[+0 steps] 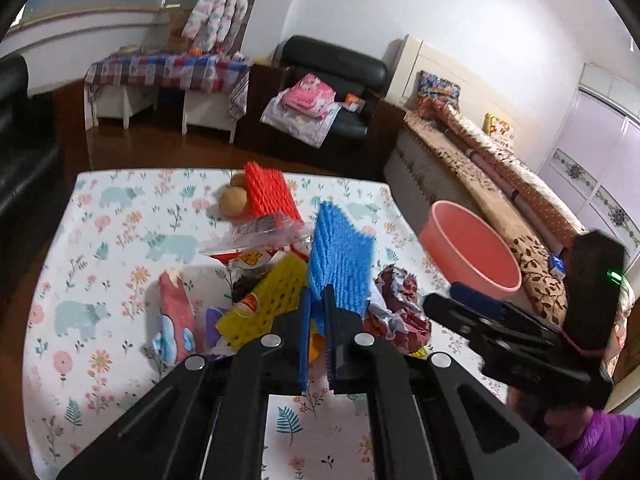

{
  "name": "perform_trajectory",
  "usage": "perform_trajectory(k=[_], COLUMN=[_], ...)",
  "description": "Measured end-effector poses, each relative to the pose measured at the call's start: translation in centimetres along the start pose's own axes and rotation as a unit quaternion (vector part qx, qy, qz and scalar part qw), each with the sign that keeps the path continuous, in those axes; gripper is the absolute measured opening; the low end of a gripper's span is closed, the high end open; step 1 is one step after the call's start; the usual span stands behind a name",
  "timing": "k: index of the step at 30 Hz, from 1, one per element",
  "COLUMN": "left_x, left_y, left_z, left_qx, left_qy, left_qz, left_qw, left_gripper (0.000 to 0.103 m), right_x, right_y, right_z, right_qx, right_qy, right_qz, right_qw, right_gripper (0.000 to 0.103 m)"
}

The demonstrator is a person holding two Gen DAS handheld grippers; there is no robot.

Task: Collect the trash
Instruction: 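Grasp the crumpled red-white paper with the right tool while the left tool grasps the blue foam net, then carry both items over the pink bucket and open both tools to drop them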

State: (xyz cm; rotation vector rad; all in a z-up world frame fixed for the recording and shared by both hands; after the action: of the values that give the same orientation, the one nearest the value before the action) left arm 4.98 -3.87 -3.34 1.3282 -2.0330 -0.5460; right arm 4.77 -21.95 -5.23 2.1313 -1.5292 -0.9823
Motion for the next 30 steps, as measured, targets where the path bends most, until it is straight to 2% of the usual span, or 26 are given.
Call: perform_trajectory(k=[5, 7, 10, 15, 22, 30], left_x=[0.3, 0.3, 0.3, 0.7, 2.8, 7.9], left_y=[1.4, 1.7, 1.9, 2.1, 1.3, -1.5], left_z=[-0.4, -0.6, -1.1, -2.0, -3.9, -6.2], left_qx=[0.016, 0.019, 0.023, 0.03, 0.029, 0.021], left_qy=[-0.008, -0.008, -0.003, -0.002, -0.019, -0.047], left_qz=[0.007, 0.007, 0.006, 0.007, 0.01, 0.037], left_qw=[0.9998, 0.9998, 0.9997, 0.9995, 0.9994, 0.998], left_gripper=[0.005, 0.005, 0.005, 0.005, 0.005, 0.005], right_x=[0.3, 0.2, 0.3, 0.4, 2.3, 7.4], right_y=[-1.9, -2.3, -2.4, -0.5, 2.3, 5.6], right_z=[0.5, 1.0, 1.4, 0.4, -1.5, -3.4], right_qx=[-0.043, -0.058, -0.063, -0.03, 0.028, 0.077], right_qy=[-0.026, -0.028, -0.031, -0.025, -0.034, -0.064], right_qz=[-0.014, -0.017, -0.023, -0.027, -0.004, 0.055], right_qw=[0.999, 0.998, 0.997, 0.999, 0.999, 0.993], right_gripper=[0.049, 0.033, 0.024, 0.022, 0.022, 0.022])
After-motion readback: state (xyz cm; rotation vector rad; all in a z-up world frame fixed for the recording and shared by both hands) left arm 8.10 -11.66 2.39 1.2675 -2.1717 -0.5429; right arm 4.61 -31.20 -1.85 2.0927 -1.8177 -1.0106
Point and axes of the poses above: each gripper's, at about its wrist camera, not at the fingertips, and y roughly against the way its jaws point, x to its right, z to its underside, the point moved 4 cm from there along -y, roughly the way its jaws point, and after that the axes turned 1 degree about -x, right-handed, at the moved point
